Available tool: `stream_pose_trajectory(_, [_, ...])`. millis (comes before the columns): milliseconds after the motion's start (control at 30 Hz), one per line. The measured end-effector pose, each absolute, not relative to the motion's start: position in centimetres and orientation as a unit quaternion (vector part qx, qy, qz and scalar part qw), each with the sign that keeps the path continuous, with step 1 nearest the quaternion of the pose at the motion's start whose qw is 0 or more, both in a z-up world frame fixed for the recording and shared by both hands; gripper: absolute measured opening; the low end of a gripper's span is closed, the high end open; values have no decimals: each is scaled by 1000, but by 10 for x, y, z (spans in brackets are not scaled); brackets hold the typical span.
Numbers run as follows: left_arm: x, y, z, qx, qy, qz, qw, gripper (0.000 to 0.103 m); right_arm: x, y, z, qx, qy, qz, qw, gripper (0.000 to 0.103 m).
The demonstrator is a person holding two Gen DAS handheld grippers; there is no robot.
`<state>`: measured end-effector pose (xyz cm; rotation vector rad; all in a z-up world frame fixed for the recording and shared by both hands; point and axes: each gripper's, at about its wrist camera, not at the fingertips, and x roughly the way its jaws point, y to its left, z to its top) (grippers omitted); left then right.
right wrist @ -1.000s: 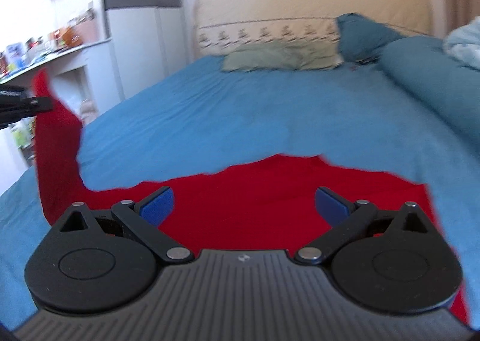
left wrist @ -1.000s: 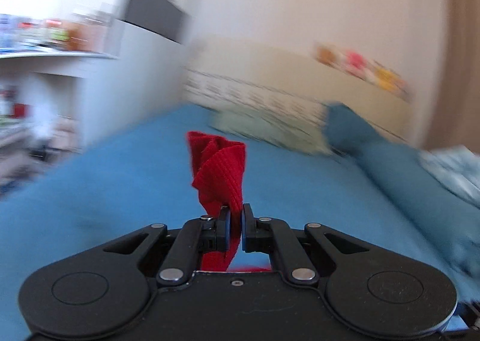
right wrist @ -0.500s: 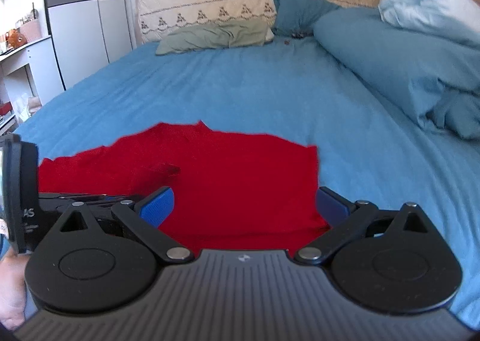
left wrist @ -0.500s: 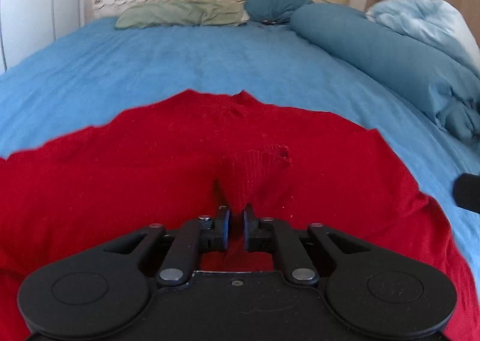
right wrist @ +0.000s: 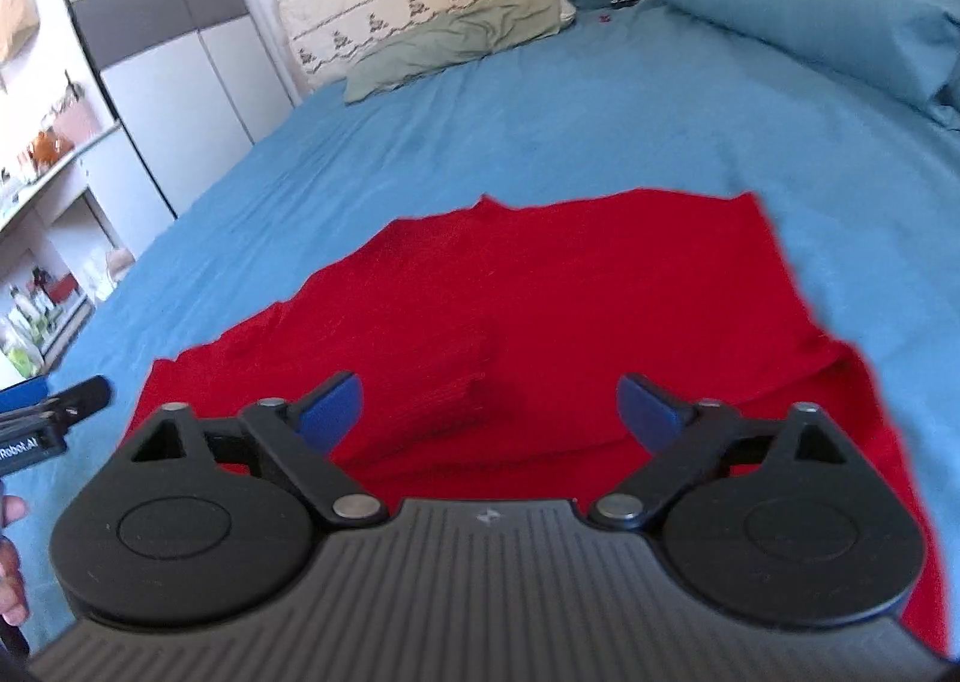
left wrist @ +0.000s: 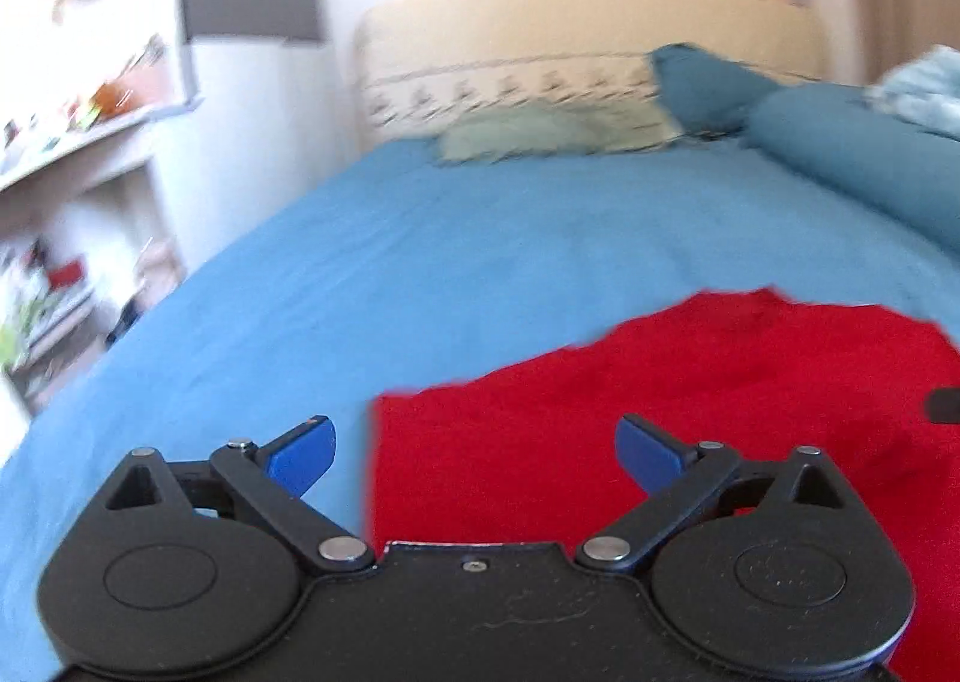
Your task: Fold small clothes
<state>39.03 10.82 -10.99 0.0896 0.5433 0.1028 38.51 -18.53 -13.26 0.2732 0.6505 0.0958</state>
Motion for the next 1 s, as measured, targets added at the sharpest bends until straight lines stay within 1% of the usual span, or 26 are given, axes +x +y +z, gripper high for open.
stream_pose_trajectory(33, [393, 118, -116, 34, 272, 64, 959, 101, 390, -177, -137, 123, 321, 45, 938, 91])
stream_pose_trajectory(67, [395, 129, -123, 20, 282, 78, 956, 101, 394, -169, -141, 113, 322, 43, 939, 88])
stream_pose_trajectory(100, [398, 139, -129, 0, 293, 88, 952, 101, 399, -161, -146, 102, 323, 40, 940, 82])
stream_pose_trajectory(167, [401, 151, -137, -32, 301, 92, 949, 101, 407, -149, -155, 85, 326, 32, 941, 77])
stream_pose_trajectory(267, [400, 158, -143, -39, 316, 98, 943, 101, 414, -137, -166, 72, 329, 23, 941, 69])
stream_pose_trajectory(300, [399, 160, -145, -38, 321, 97, 941, 101, 415, -133, -168, 65, 329, 22, 942, 65])
stream_pose_trajectory(333, [399, 159, -146, -37, 326, 95, 940, 101, 415, -129, -170, 55, 330, 17, 942, 57])
stream_pose_trajectory(367, [396, 159, -147, -34, 330, 92, 939, 101, 415, -126, -171, 48, 329, 15, 943, 52])
stream_pose_trajectory(400, [396, 157, -148, -30, 333, 92, 938, 101, 415, -123, -170, 37, 329, 14, 943, 44])
stream_pose_trajectory(433, [397, 158, -147, -28, 335, 92, 937, 101, 417, -120, -170, 27, 330, 14, 944, 30])
stream_pose_trajectory(467, [396, 158, -148, -27, 339, 89, 936, 101, 417, -117, -168, 19, 331, 17, 943, 26])
stream_pose_trajectory(600, [392, 151, -149, -28, 341, 63, 937, 101, 427, -108, -142, -27, 314, 29, 949, 25])
stream_pose_trajectory(767, [395, 135, -158, -16, 358, 13, 934, 101, 450, -129, -77, -34, 269, 25, 962, 24])
stream_pose_trajectory(833, [402, 126, -169, 9, 360, 25, 932, 101, 456, -142, -61, -46, 257, 15, 965, 24])
stream_pose_trajectory(900, [408, 124, -179, 19, 356, 46, 933, 101, 460, -160, -56, -57, 256, -1, 965, 24])
stream_pose_trajectory(1000, [412, 134, -180, -15, 342, 69, 937, 101, 462, -187, -65, -71, 262, -31, 962, 24])
